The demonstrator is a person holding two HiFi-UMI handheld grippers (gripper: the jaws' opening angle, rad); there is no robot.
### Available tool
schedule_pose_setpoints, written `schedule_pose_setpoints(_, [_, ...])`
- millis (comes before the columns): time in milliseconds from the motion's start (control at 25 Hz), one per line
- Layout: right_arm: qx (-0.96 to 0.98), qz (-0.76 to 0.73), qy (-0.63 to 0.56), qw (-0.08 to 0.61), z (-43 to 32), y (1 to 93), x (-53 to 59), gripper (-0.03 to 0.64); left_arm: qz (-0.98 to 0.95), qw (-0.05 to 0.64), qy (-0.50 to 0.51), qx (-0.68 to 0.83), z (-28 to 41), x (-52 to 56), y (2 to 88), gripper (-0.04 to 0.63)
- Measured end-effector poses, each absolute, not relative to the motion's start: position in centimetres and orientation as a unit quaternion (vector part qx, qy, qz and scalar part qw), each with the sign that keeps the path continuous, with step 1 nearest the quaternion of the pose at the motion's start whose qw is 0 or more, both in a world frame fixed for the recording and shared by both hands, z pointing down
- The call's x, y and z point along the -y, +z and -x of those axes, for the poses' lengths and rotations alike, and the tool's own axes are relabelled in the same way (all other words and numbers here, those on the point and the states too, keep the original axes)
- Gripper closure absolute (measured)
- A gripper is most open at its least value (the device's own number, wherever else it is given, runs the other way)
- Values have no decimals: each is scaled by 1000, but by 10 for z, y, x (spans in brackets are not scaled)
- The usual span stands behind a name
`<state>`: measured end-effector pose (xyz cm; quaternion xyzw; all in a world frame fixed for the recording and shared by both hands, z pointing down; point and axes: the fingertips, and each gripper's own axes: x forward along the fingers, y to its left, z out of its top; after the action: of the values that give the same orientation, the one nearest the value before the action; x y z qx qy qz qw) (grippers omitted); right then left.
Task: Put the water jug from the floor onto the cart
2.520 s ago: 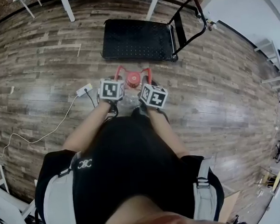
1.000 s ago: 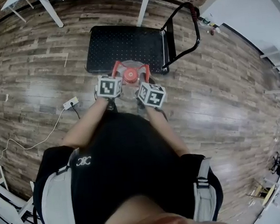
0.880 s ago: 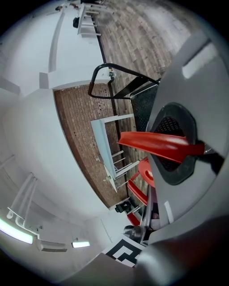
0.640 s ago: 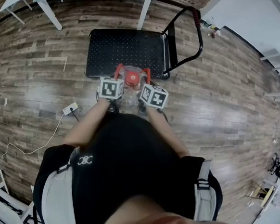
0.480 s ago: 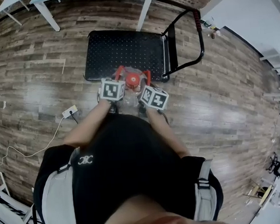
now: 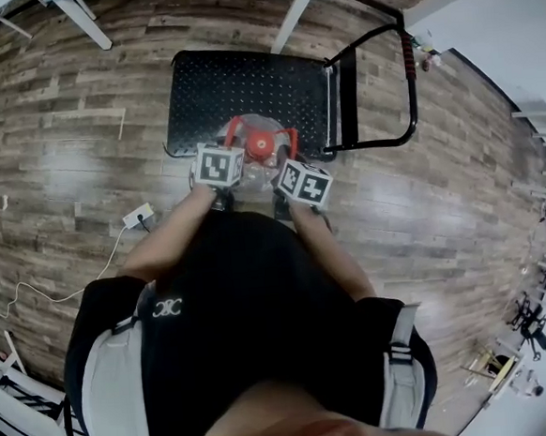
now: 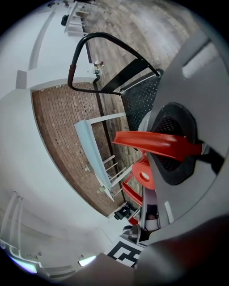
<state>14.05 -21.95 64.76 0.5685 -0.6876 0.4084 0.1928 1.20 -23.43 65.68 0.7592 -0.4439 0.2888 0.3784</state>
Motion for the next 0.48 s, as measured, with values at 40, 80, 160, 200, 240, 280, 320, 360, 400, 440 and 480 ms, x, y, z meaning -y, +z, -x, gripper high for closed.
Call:
schedule_pose_setpoints(40, [687,-569,406,199,-140,650,225,601,-760,378,290,442,-11,240,659,591])
schedule_pose_setpoints(80, [686,-568,405,205,-139,652,230,600,-761,378,291,439,-9,245,662,591])
schedule_pose_setpoints(160, [686,-567,403,214,-136,657,240,600,-763,377,292,436,-6,256,665,591])
schedule_pose_setpoints(200, [686,-565,402,219,-134,659,246,600,-764,376,292,435,-5,263,666,591])
schedule_pose_setpoints(240, [687,-563,401,224,-131,662,253,598,-765,374,293,434,-2,271,667,591])
schedule_pose_setpoints(280, [687,-562,400,230,-128,664,259,597,-766,372,295,434,0,278,668,591])
schedule_pose_setpoints(320, [688,-560,397,235,-125,667,266,597,-766,370,297,434,4,285,671,591])
schedule_pose_setpoints(360, [688,-560,395,240,-121,671,273,595,-765,371,297,434,7,292,674,591])
schedule_pose_setpoints(400, [688,-560,392,245,-117,674,279,595,-764,375,295,434,11,299,679,591])
schedule_pose_setpoints(440, [687,-560,390,248,-114,679,286,595,-762,383,291,434,15,305,685,591])
schedule_pose_setpoints(480, [687,-561,387,252,-111,683,292,595,-760,389,289,434,18,310,692,591])
